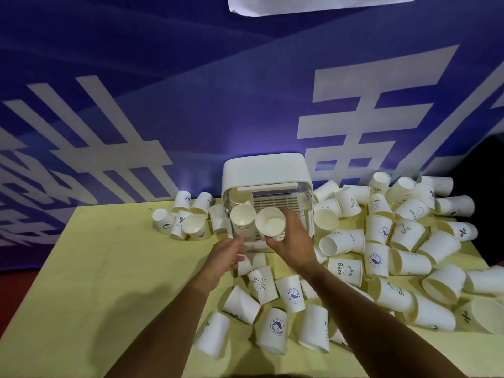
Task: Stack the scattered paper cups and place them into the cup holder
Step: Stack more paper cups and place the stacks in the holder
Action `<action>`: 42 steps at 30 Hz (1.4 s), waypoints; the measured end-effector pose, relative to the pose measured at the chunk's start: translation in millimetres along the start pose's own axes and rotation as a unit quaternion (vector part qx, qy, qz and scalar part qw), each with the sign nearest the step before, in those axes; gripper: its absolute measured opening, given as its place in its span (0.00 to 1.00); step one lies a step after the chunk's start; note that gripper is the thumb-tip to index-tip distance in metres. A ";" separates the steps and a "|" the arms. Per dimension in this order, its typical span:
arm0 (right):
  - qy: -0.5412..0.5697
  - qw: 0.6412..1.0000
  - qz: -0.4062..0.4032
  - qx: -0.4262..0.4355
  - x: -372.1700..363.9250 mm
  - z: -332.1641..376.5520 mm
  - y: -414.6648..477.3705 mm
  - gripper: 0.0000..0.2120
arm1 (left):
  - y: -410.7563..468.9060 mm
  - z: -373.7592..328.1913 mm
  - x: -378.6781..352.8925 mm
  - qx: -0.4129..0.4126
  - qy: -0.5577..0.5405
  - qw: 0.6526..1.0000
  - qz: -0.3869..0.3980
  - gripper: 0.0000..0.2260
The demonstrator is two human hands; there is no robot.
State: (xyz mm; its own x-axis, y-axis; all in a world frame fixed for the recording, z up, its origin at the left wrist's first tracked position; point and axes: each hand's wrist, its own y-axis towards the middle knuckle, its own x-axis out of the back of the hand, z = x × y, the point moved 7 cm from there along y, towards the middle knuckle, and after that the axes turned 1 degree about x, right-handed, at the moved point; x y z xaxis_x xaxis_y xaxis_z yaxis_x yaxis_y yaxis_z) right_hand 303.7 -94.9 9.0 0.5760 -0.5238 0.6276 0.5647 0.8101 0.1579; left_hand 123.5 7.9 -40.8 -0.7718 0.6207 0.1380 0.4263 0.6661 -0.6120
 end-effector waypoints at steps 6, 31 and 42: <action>0.022 0.999 0.012 -0.026 -5.5 -8.4 18.3 0.37 | -8.0 14.9 16.3 0.004 0.013 0.999 -0.043 0.10; -0.068 0.983 0.081 0.148 -83.9 67.5 20.3 0.26 | 2.0 26.8 93.2 0.020 0.016 0.989 -0.147 0.10; -0.121 0.966 0.204 0.098 -186.3 102.2 44.4 0.34 | 14.4 26.9 188.4 0.001 -0.011 0.984 -0.180 0.15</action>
State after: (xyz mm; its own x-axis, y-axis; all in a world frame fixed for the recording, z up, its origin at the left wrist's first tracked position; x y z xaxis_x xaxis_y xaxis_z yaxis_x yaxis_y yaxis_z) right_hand 161.0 65.6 -23.0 0.5587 -0.0915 0.8243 0.1833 0.9829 -0.0152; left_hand -28.5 123.3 -44.6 -0.8828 0.3361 0.3282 0.1233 0.8398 -0.5287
